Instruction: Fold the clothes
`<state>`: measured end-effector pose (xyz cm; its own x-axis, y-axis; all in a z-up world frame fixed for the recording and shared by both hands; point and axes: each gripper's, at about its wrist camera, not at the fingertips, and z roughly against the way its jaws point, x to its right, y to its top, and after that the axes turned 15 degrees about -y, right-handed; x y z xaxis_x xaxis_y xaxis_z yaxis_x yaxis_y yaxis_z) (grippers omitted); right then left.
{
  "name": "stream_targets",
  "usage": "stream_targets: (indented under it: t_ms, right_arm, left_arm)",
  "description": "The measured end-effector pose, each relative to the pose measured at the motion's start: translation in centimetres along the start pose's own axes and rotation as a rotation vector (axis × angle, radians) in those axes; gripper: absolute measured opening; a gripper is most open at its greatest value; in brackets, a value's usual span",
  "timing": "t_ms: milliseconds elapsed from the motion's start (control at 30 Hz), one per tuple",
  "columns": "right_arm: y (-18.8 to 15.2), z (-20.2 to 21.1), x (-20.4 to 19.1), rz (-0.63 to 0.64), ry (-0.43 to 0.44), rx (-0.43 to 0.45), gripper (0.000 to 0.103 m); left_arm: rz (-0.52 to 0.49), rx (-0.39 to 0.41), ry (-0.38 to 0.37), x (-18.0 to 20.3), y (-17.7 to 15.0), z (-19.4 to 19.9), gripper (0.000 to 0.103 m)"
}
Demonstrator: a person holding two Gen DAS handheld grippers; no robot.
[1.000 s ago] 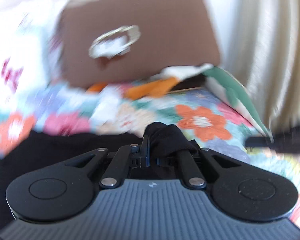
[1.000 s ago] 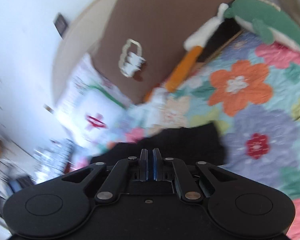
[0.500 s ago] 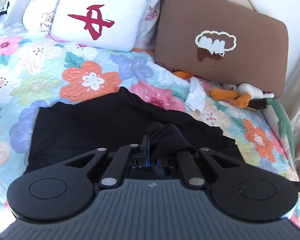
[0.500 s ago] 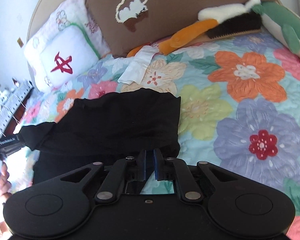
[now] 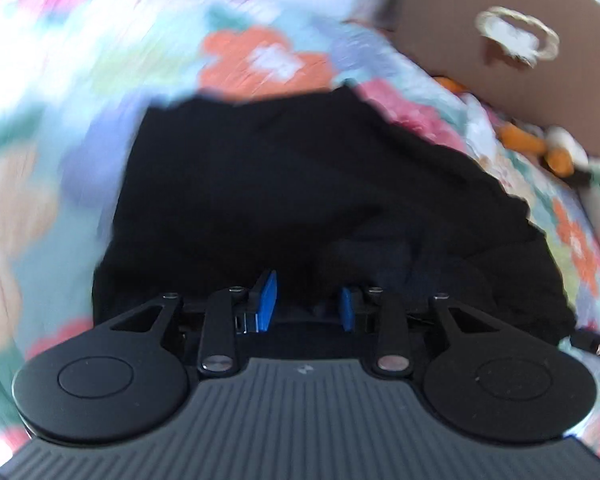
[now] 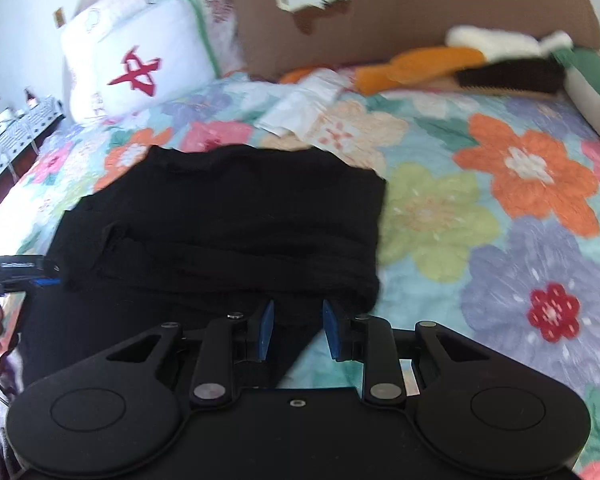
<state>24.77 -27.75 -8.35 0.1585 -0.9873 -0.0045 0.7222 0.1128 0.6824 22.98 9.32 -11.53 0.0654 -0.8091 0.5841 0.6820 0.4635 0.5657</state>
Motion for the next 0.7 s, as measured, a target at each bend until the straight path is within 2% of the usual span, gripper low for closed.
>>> stream_targets:
  t_ms: [133, 267, 333, 433, 467, 500, 600, 633, 700]
  right_arm:
    - [1.3, -0.3, -3.6, 0.08, 0.051, 0.042, 0.033]
    - [2.8, -2.9, -6.9, 0.183, 0.024, -0.002, 0.04]
    - [3.0, -4.1, -7.8, 0.206, 0.024, -0.02, 0.043]
    - [2.5, -5.2, -8.5, 0.216, 0.064, -0.043, 0.042]
    - [2.2, -5.3, -8.8, 0.227, 0.072, -0.039, 0.036]
    - [2.0, -5.3, -9.1, 0.238, 0.076, -0.035, 0.032]
    - [1.8, -4.9, -9.5, 0.246, 0.075, -0.028, 0.016]
    - [1.8, -4.7, -9.4, 0.244, 0.078, -0.017, 0.004]
    - [1.8, -4.2, -9.3, 0.237, 0.072, 0.01, 0.003]
  left_arm:
    - [0.003, 0.018, 0.003, 0.4, 0.4, 0.6, 0.034]
    - [0.036, -0.006, -0.022, 0.3, 0.3, 0.4, 0.035]
    - [0.04, -0.017, -0.042, 0.3, 0.2, 0.4, 0.043]
    - [0.048, -0.029, -0.068, 0.4, 0.4, 0.5, 0.047]
    - [0.058, -0.034, -0.083, 0.4, 0.5, 0.4, 0.047]
    - [0.071, -0.04, -0.105, 0.3, 0.6, 0.3, 0.043]
    - [0.099, -0.069, -0.147, -0.2, 1.2, -0.1, 0.012]
    - [0.09, -0.073, -0.152, -0.2, 1.4, -0.1, 0.011]
    - [0.068, -0.058, -0.148, 0.1, 1.5, 0.1, 0.006]
